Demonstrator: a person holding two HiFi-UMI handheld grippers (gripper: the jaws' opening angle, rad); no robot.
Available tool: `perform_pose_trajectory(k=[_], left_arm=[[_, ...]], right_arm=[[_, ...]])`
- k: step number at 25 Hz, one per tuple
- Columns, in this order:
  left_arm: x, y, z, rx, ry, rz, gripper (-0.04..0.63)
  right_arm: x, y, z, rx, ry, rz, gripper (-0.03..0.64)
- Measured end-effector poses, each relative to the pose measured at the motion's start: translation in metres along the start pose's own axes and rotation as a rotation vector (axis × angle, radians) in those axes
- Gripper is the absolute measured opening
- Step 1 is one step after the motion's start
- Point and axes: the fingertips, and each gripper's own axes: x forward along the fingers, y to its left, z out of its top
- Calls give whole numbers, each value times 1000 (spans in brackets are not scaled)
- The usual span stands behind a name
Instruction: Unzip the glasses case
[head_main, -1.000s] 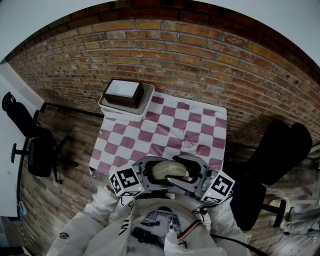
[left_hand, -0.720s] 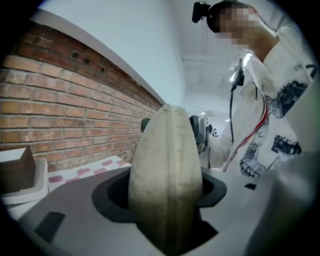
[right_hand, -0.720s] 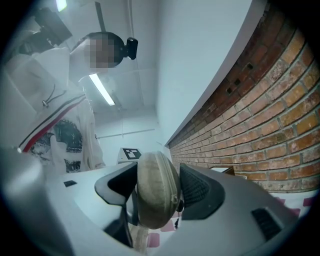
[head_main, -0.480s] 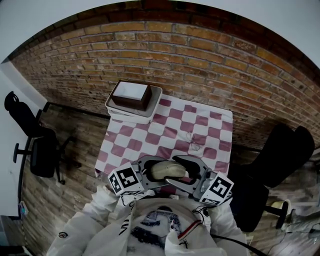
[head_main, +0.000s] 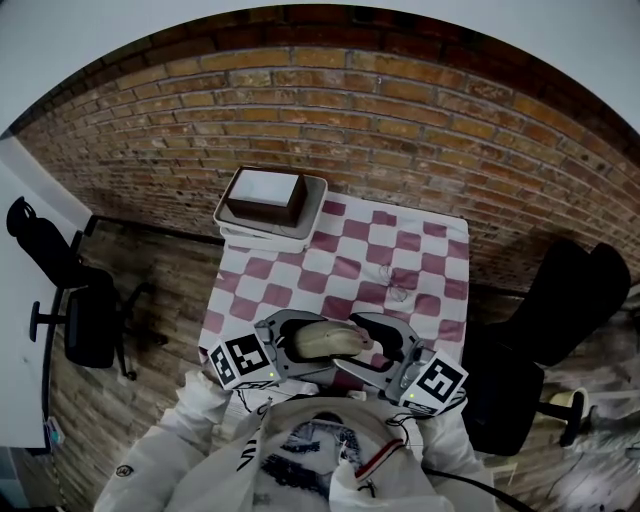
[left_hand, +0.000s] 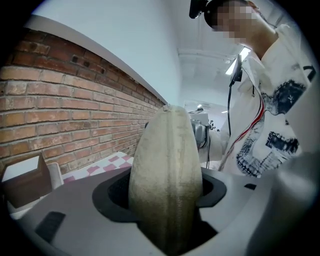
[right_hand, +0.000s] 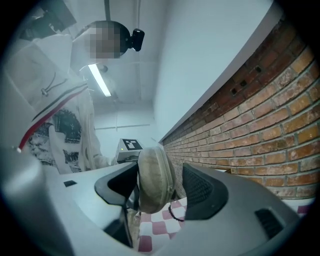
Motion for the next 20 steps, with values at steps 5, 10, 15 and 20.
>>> perform_pose_trajectory(k=[5,10,15,20], left_arm=[[-22,11,-4,31,23,12,296],[-48,21,-8,54,41,25,296],[-70,27,-14,73,70,44,296],[-82,26,-17,84,74,47,298]], right_arm=[[3,-4,-7,14,-16,-80,276],[11,-5,-13,-18,-33,-183,275],[34,2,-15,-105,-8,-275,275],[46,4,-22,-149,5,-354,268]])
